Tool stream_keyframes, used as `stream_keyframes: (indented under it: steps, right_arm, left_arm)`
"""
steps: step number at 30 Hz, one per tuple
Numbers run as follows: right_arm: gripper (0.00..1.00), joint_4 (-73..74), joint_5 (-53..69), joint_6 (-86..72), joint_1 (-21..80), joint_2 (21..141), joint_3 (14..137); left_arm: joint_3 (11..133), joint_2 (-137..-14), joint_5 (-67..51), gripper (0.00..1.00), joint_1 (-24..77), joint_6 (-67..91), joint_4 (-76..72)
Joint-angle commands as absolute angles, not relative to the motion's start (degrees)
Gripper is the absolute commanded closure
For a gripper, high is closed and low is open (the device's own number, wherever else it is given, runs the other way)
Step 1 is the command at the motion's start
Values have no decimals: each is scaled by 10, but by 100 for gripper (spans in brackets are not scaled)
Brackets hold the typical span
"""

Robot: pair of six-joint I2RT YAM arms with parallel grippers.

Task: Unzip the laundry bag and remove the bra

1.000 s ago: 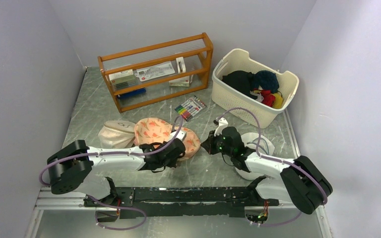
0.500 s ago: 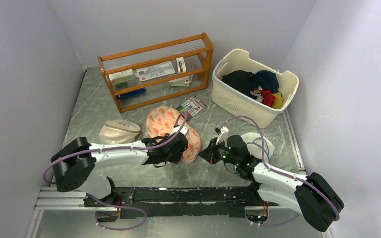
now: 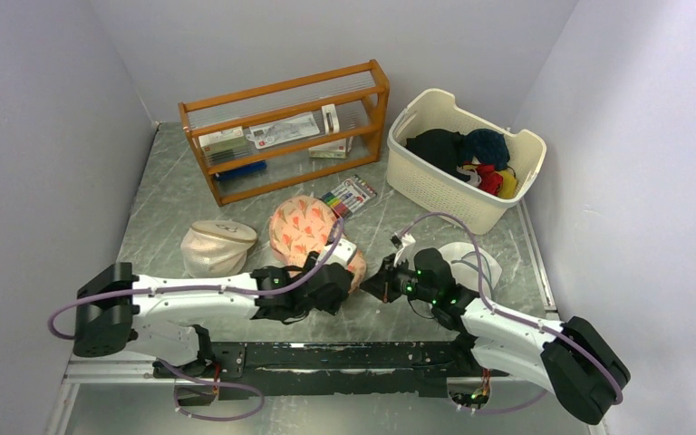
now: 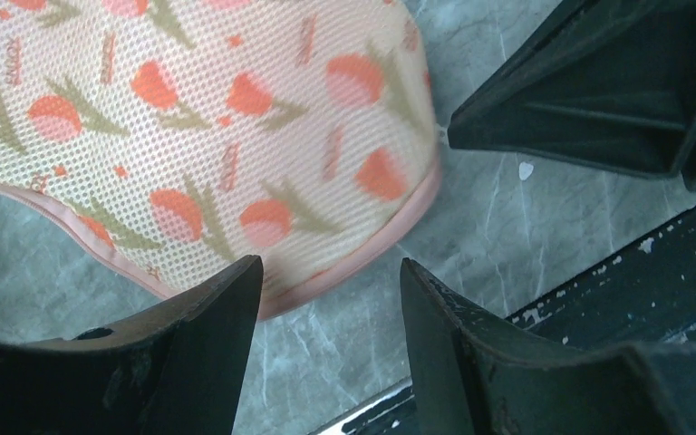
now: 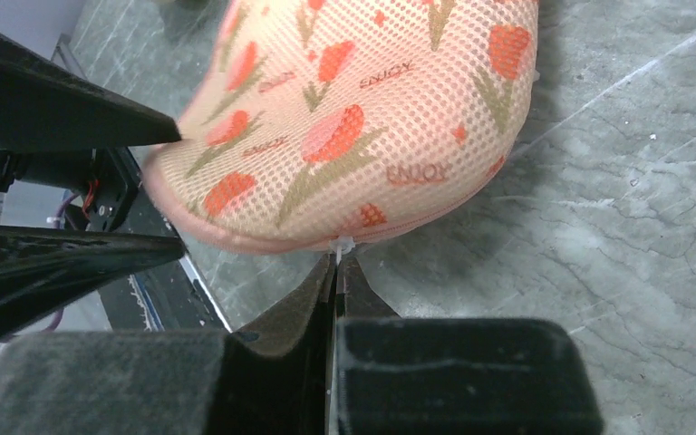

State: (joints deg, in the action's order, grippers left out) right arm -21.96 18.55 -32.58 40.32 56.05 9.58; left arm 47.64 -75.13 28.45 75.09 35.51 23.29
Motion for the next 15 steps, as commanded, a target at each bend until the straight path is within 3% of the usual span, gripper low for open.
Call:
stream_keyframes:
  steps: [1, 9, 15]
  right_arm:
    - [100, -216, 180, -329, 407, 537, 91]
    - [100, -215, 178, -336, 414, 532, 95]
    - [100, -205, 165, -332, 416, 533, 96]
  left_arm:
    - [519, -797, 310, 31, 758, 355, 223]
    - [538, -881, 327, 32, 759, 328, 182]
    - [518, -910, 340, 46, 756, 364, 190]
